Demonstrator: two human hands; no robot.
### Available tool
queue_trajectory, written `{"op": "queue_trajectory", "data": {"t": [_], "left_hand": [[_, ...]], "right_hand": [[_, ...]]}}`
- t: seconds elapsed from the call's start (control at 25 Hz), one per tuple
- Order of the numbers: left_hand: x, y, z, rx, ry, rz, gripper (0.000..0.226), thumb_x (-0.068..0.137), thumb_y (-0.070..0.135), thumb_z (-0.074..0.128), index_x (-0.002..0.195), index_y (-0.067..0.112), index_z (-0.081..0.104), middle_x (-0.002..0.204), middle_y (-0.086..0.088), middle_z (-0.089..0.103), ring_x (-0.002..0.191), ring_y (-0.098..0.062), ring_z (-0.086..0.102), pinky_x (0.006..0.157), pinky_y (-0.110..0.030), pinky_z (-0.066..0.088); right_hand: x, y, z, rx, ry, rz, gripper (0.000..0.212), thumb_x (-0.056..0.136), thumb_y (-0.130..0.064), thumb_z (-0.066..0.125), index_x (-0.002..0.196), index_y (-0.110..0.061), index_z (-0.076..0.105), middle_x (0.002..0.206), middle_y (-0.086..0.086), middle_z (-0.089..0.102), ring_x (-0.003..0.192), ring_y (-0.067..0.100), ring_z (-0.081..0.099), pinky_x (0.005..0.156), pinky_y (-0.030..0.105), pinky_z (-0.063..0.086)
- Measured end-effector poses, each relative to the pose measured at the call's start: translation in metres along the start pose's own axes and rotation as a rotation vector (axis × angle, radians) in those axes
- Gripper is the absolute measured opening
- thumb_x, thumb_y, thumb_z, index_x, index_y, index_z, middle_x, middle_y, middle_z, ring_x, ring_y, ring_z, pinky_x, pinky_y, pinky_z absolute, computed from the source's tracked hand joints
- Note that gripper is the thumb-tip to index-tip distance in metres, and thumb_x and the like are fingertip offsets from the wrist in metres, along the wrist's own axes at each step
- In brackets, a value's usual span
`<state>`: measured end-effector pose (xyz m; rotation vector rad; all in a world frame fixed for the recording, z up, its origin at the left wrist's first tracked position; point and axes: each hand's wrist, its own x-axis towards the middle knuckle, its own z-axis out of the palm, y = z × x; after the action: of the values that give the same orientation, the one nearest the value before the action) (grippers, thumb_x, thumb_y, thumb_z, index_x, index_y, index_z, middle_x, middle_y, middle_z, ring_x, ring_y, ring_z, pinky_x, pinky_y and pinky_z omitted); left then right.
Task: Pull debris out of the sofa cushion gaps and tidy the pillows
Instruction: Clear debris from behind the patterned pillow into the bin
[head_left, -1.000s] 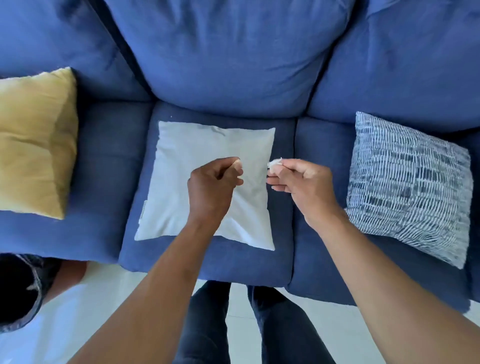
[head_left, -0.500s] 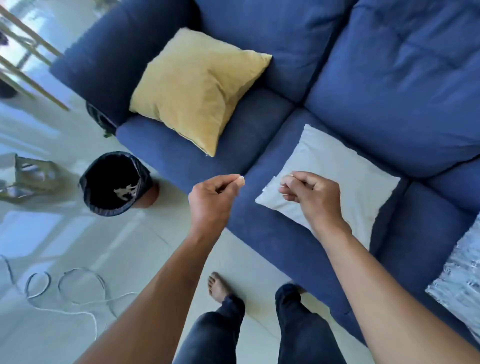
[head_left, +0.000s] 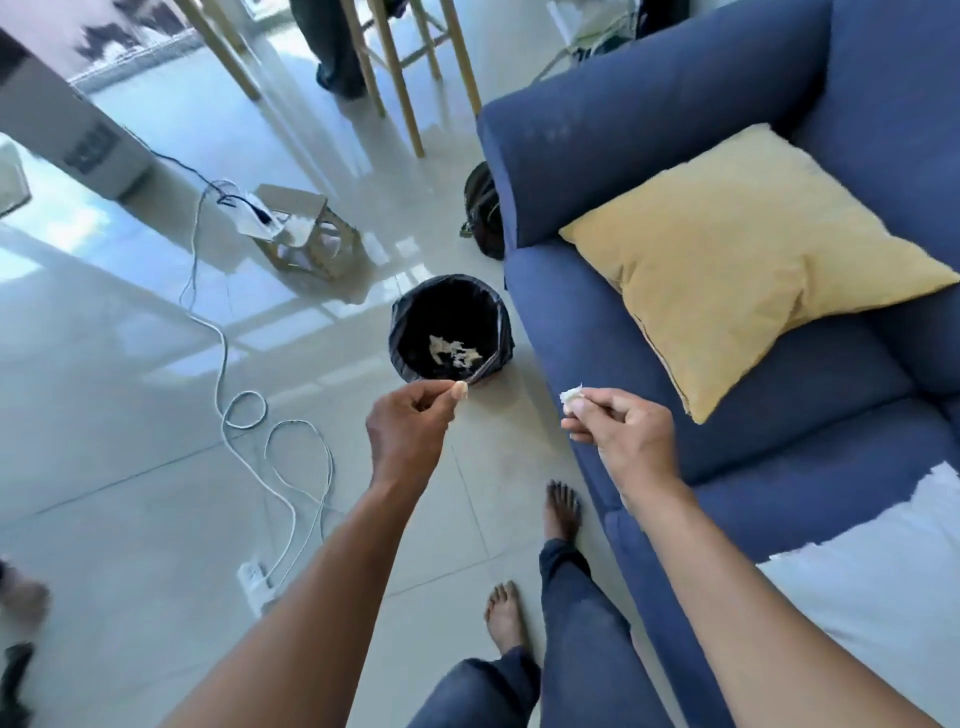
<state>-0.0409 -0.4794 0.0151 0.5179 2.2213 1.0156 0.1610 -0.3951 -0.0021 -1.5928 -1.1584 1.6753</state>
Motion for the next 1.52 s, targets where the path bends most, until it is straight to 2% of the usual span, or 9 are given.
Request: {"op": "queue_trajectory", "data": {"t": [0.28, 0.48, 0.64, 0.76, 0.84, 1.04, 1.2, 1.36, 1.52], "left_hand": [[0.138, -0.027, 0.021, 0.021, 0.117, -0.132, 0.019, 0.078, 0.048, 0.081, 0.078, 0.029, 0.079, 0.067, 0.012, 0.074, 0.071, -0.011, 0.073, 0.08, -0.039, 0.061], [0.216, -0.064, 0.051, 0.074, 0.14, -0.179, 0.022, 0.081, 0.049, 0.078, 0.082, 0.027, 0.079, 0.068, 0.012, 0.073, 0.069, -0.004, 0.069, 0.072, -0.024, 0.054], [0.269, -0.097, 0.065, 0.11, 0.136, -0.214, 0.023, 0.083, 0.049, 0.077, 0.083, 0.026, 0.078, 0.072, 0.011, 0.073, 0.072, -0.002, 0.067, 0.063, -0.009, 0.041], [0.303, -0.123, 0.073, 0.147, 0.145, -0.209, 0.022, 0.083, 0.048, 0.076, 0.083, 0.027, 0.078, 0.072, 0.012, 0.073, 0.072, -0.001, 0.068, 0.063, -0.008, 0.044], [0.324, -0.136, 0.079, 0.17, 0.117, -0.212, 0.019, 0.085, 0.046, 0.075, 0.088, 0.027, 0.079, 0.076, 0.012, 0.074, 0.075, -0.005, 0.07, 0.07, -0.015, 0.05], [0.34, -0.136, 0.084, 0.253, 0.001, -0.244, 0.023, 0.092, 0.027, 0.066, 0.112, 0.024, 0.076, 0.108, 0.007, 0.076, 0.1, -0.01, 0.068, 0.086, -0.015, 0.044], [0.314, -0.106, 0.066, 0.268, -0.038, -0.214, 0.022, 0.094, 0.026, 0.061, 0.108, 0.025, 0.077, 0.096, 0.008, 0.077, 0.092, -0.013, 0.07, 0.082, -0.019, 0.049], [0.274, -0.051, 0.046, 0.314, -0.129, -0.087, 0.022, 0.096, 0.028, 0.06, 0.108, 0.026, 0.078, 0.09, 0.009, 0.077, 0.084, -0.011, 0.069, 0.075, -0.018, 0.044], [0.23, 0.008, 0.047, 0.371, -0.225, 0.158, 0.024, 0.099, 0.032, 0.055, 0.11, 0.027, 0.076, 0.101, 0.008, 0.077, 0.096, -0.016, 0.069, 0.082, -0.025, 0.048]], "right_hand": [[0.162, -0.004, 0.113, -0.254, -0.121, 0.034, 0.011, 0.085, -0.017, 0.079, 0.085, -0.007, 0.076, 0.077, 0.013, 0.078, 0.075, 0.027, 0.077, 0.073, 0.04, 0.066], [0.253, 0.022, 0.173, -0.387, -0.128, 0.053, 0.013, 0.084, -0.024, 0.08, 0.076, -0.015, 0.073, 0.07, 0.006, 0.077, 0.068, 0.018, 0.077, 0.072, 0.047, 0.065], [0.308, 0.066, 0.216, -0.479, -0.081, 0.087, 0.016, 0.081, -0.024, 0.076, 0.067, -0.022, 0.068, 0.062, -0.002, 0.074, 0.066, 0.016, 0.076, 0.072, 0.047, 0.064], [0.338, 0.098, 0.24, -0.508, -0.061, 0.165, 0.019, 0.083, -0.014, 0.068, 0.067, -0.023, 0.067, 0.065, -0.001, 0.075, 0.066, 0.02, 0.077, 0.07, 0.047, 0.065], [0.345, 0.112, 0.249, -0.513, -0.033, 0.209, 0.023, 0.084, -0.008, 0.063, 0.067, -0.023, 0.066, 0.067, 0.0, 0.075, 0.063, 0.02, 0.077, 0.067, 0.046, 0.066], [0.327, 0.106, 0.243, -0.535, -0.012, 0.208, 0.023, 0.087, -0.007, 0.061, 0.074, -0.025, 0.066, 0.075, -0.003, 0.076, 0.064, 0.013, 0.076, 0.072, 0.043, 0.065], [0.292, 0.069, 0.222, -0.515, 0.048, 0.189, 0.018, 0.087, -0.01, 0.062, 0.079, -0.024, 0.07, 0.076, -0.003, 0.077, 0.066, 0.013, 0.076, 0.074, 0.045, 0.064], [0.243, 0.011, 0.195, -0.528, 0.115, 0.079, 0.014, 0.088, -0.017, 0.061, 0.085, -0.02, 0.074, 0.075, -0.003, 0.076, 0.077, 0.018, 0.074, 0.079, 0.04, 0.061], [0.19, -0.034, 0.151, -0.518, 0.255, -0.019, 0.015, 0.095, -0.021, 0.062, 0.1, -0.018, 0.076, 0.086, -0.004, 0.075, 0.084, 0.015, 0.069, 0.081, 0.03, 0.054]]}}
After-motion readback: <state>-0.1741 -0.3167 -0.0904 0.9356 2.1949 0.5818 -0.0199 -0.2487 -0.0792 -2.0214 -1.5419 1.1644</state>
